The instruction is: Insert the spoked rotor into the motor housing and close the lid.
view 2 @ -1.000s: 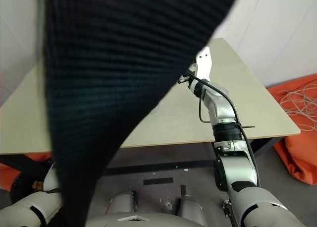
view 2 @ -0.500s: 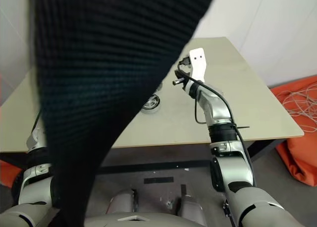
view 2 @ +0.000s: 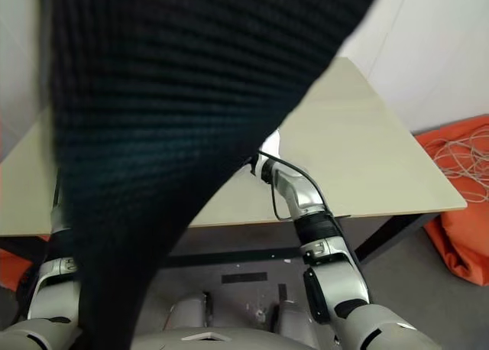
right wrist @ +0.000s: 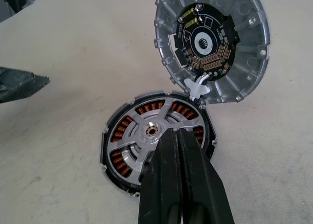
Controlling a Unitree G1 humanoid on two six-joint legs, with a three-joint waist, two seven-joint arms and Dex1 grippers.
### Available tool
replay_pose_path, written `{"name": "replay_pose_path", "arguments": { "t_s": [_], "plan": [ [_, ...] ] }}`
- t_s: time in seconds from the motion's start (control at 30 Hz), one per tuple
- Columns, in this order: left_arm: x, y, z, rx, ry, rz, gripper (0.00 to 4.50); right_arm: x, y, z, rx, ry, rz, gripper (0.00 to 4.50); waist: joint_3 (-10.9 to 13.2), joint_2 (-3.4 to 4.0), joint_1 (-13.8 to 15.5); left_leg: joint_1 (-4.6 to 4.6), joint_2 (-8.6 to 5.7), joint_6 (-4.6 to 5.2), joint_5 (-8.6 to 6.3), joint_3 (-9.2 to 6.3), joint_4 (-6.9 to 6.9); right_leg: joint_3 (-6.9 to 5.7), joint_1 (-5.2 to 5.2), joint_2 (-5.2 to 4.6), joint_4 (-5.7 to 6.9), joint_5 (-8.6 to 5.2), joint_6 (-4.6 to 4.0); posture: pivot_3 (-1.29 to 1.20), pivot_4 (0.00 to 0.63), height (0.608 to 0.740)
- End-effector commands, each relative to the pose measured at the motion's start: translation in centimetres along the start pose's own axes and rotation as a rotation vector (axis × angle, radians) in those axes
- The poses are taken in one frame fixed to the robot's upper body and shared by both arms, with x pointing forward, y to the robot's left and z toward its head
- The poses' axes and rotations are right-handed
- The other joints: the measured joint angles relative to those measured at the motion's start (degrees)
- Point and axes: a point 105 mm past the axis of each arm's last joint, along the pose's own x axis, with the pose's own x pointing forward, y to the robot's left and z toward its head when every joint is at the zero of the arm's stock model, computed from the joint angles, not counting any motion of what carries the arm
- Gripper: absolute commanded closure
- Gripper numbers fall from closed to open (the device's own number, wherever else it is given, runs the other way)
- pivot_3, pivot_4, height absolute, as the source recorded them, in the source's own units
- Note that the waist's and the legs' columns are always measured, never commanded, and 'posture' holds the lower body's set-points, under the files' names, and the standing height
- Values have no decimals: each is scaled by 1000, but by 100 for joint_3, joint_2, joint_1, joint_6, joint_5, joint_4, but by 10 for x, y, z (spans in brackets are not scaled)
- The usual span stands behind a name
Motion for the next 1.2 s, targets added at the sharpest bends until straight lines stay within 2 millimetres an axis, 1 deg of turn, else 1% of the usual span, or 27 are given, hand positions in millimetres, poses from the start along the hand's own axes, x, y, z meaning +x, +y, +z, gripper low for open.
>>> {"name": "replay_pose_path", "arguments": {
  "t_s": [0.03, 0.07, 0.13, 0.17, 0.2, 0.33, 0.4, 0.47, 0.5, 0.6, 0.73, 0.8, 0.9, 1.03, 1.1, 1.2],
  "plan": [
    [2, -11, 12, 45, -37, -33, 1674, 13, 9, -22, 7, 52, 19, 4500, 0, -1, -7, 2, 0, 0, 0, 0, -1, 0, 0, 0, 0, 0, 0, 0, 0, 740],
    [2, -12, 11, 45, -35, -35, 1674, 15, 9, -34, 16, 84, 14, 4500, 0, 0, -9, 2, 0, 0, 0, 1, -1, 0, 0, 0, 0, 0, -1, 0, 0, 740],
    [2, -13, 10, 50, -32, -33, 1674, 15, 7, -48, 16, 119, -3, 4500, -3, -2, -20, 3, 0, 0, 0, 1, -1, 3, -1, 0, 0, 0, -2, 0, 0, 740],
    [1, -12, 10, 52, -32, -31, 1674, 15, 5, -50, 18, 122, -13, 4500, -4, -3, -21, 10, 0, 0, 0, 1, -1, 4, 4, 0, 0, 0, -2, 0, 0, 740],
    [0, -12, 10, 48, -32, -28, 1674, 15, 3, -47, 26, 109, -19, 4500, -4, -3, -21, 20, 0, 4, -3, 1, -1, 5, 13, 0, 0, 0, -2, 0, 0, 740],
    [-2, -9, 7, 42, -25, -18, 1674, 14, -5, -27, 17, 42, -29, 4500, -4, -3, -16, 55, 0, 8, -6, -1, -2, 9, 42, -1, 0, -6, 7, 0, 0, 740],
    [-1, -8, 6, 38, -22, -16, 1674, 13, -7, -15, -2, 8, -27, 4500, -4, -3, -9, 55, -1, 8, -6, -4, -1, 12, 42, -1, 0, -15, 25, 0, 0, 740],
    [1, -9, 5, 36, -20, -16, 1674, 12, -6, -1, -25, -32, -17, 4500, -3, -2, 3, 53, -1, 8, -6, -4, -1, 12, 41, -1, 1, -10, 16, 0, 0, 740],
    [1, -9, 4, 35, -18, -17, 1674, 11, -5, 7, -41, -53, -9, 4500, -3, -2, 4, 52, -1, 8, -6, -4, -1, 11, 40, -1, 1, -2, 2, 0, 0, 740],
    [3, -10, 0, 30, -9, -20, 1674, 9, 1, 26, -76, -96, 19, 4500, -3, -3, 3, 35, -1, 8, -6, -4, -2, 11, 26, -1, 0, -1, 0, 0, 0, 740],
    [5, -11, -5, 26, 6, -26, 1674, 12, 16, 40, -94, -127, 76, 4500, -3, -3, -8, 16, 0, 8, -6, 0, -2, 10, 6, 1, 0, 0, -2, 0, 0, 740],
    [5, -11, -4, 27, 6, -26, 1674, 18, 23, 40, -97, -118, 98, 4500, -3, -3, -20, 13, 1, 8, -6, 0, -3, 10, 2, 1, 0, 1, -2, 0, 0, 740],
    [5, -12, -2, 29, 2, -28, 1674, 28, 28, 35, -102, -89, 113, 4500, -3, -2, -20, 12, 2, 8, -6, 0, -3, 10, -1, 2, 1, 0, -2, 0, 0, 740],
    [0, -10, 0, 39, -3, -17, 1674, 42, 34, 17, -62, -31, 124, 4500, -2, -1, -18, 12, 1, 8, -6, -1, -2, 10, 0, 1, 1, 0, -3, 0, 0, 740],
    [-3, -8, 0, 41, -4, -8, 1674, 46, 34, 10, -64, -6, 113, 4500, -1, 0, -15, 11, 0, 10, -8, -1, -2, 10, 0, 0, 0, 0, -3, 0, 0, 740],
    [-6, -6, -1, 42, -8, 3, 1674, 48, 30, 5, -51, 10, 88, 4500, -1, 0, -13, -2, -1, 11, -8, 0, -1, 9, -7, 0, -1, 0, -4, 0, 0, 740]
  ]
}}
